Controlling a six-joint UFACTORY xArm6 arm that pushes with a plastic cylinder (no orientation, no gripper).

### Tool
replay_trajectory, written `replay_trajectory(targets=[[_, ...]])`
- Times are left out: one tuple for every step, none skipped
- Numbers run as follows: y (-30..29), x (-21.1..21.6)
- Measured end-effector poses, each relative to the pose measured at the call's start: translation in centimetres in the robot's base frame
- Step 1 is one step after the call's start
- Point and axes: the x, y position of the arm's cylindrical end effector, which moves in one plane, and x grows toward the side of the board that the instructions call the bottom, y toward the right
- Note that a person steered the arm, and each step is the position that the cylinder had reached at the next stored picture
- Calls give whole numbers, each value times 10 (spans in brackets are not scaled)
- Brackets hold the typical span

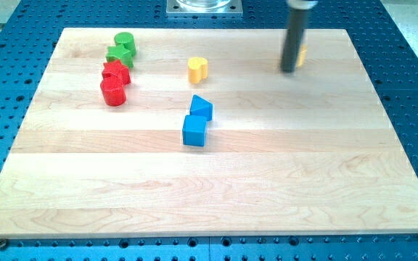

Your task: Move the yellow heart close to the yellow hexagon

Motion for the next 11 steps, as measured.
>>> replay_trajectory(targets=[[12,-4],[13,-15],[-40,34],[-123,61],[-183,57],[-248,48],[-201,6],[-110,-23],[-131,-23],[-127,-42],[-73,-45]])
